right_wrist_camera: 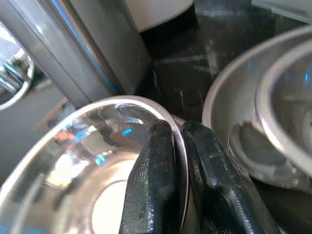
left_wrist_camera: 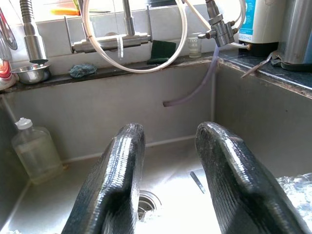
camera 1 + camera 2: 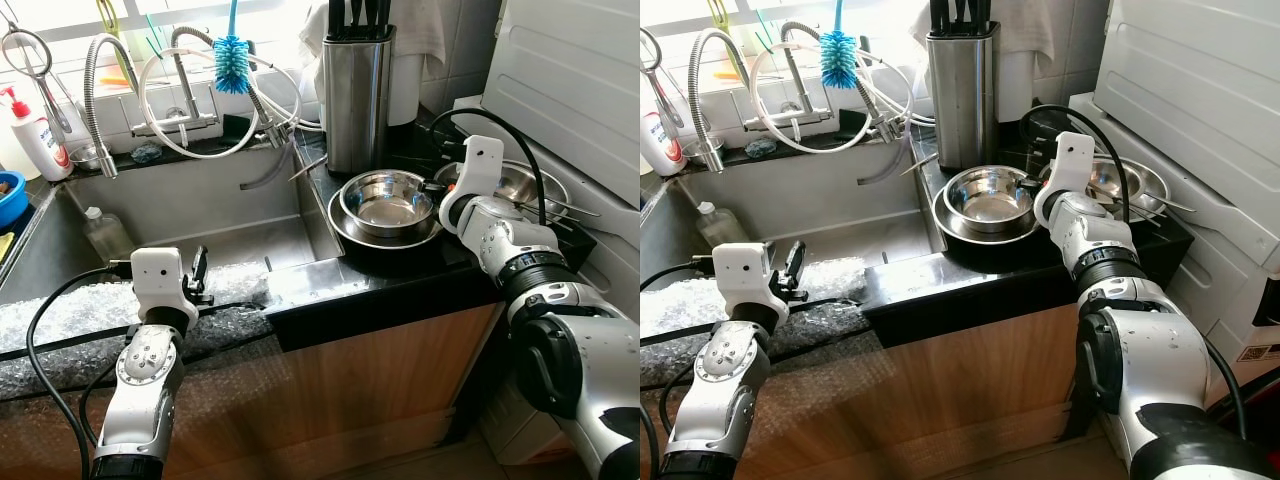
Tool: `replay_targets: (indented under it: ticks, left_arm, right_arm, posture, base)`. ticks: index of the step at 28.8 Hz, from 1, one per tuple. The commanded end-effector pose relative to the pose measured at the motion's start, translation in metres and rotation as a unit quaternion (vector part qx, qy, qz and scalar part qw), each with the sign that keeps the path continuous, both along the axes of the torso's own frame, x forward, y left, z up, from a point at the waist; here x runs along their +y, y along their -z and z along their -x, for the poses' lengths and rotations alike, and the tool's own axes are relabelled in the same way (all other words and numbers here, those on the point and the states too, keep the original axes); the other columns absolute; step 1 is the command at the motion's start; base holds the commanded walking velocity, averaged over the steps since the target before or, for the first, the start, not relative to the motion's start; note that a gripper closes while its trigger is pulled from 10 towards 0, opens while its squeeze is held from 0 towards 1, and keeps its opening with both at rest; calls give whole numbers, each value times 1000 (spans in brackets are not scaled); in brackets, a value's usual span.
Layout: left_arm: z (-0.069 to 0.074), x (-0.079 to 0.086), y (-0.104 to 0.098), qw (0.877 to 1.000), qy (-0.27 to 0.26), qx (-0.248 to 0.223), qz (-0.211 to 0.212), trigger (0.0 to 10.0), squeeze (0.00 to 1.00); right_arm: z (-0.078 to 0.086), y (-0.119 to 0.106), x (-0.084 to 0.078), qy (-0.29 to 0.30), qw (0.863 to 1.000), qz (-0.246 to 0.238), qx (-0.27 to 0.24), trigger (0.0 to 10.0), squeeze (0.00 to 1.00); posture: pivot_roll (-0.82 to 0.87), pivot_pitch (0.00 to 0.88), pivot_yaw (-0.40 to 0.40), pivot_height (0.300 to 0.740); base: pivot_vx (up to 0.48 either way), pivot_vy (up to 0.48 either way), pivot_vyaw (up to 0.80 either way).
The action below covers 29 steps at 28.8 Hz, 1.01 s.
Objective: Kitchen organization
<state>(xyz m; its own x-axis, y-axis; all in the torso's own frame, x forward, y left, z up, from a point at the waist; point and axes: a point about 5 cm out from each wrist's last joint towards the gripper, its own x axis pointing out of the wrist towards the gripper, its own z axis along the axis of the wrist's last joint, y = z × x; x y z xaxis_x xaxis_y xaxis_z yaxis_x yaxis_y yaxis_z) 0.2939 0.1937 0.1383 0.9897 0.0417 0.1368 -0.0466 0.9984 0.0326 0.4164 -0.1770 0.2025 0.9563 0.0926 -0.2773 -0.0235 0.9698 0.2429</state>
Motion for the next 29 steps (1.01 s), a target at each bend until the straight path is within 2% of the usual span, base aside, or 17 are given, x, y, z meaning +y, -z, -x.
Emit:
replay_targets:
  ticks: [1,4,6,11,16,25,29]
  left_arm:
    - [-1,2,6,1000,-3,18,-3,10000,0]
    - [-1,2,6,1000,-5,17,-3,10000,0]
    - [-1,2,5,1000,-7,14,-4,10000,0]
    - [-1,2,4,1000,-9,12,-3,10000,0]
    - [-1,6,-2,999,-31,-3,-11,10000,0]
    - [0,11,-9,998,-50,-23,-27,10000,0]
    - [0,11,-12,997,-53,-31,-35,10000,0]
  right_arm:
    - [-4,-15,5,1,1000,-11,-26,0,0]
    - [-5,-21,3,16,999,-25,-45,0,0]
    - [-6,-30,1,26,995,-52,-76,0,0]
    - [-7,-32,2,26,995,-58,-81,0,0]
    - [-7,-39,11,14,986,-110,-122,0,0]
    - [-8,-44,19,11,979,-147,-142,0,0]
    - [-8,-52,22,10,970,-176,-165,0,0]
  posture:
    - [-37,0,67,740]
    - [-36,0,70,740]
    - [-33,0,72,740]
    - [-33,0,72,740]
    - [-22,0,75,740]
    - [-14,0,75,740]
    - [-11,0,76,740]
  base:
    - [0,0,0]
    - [0,0,0]
    - [0,0,0]
    - [0,0,0]
    - [0,0,0]
    - [0,0,0]
    - [0,0,0]
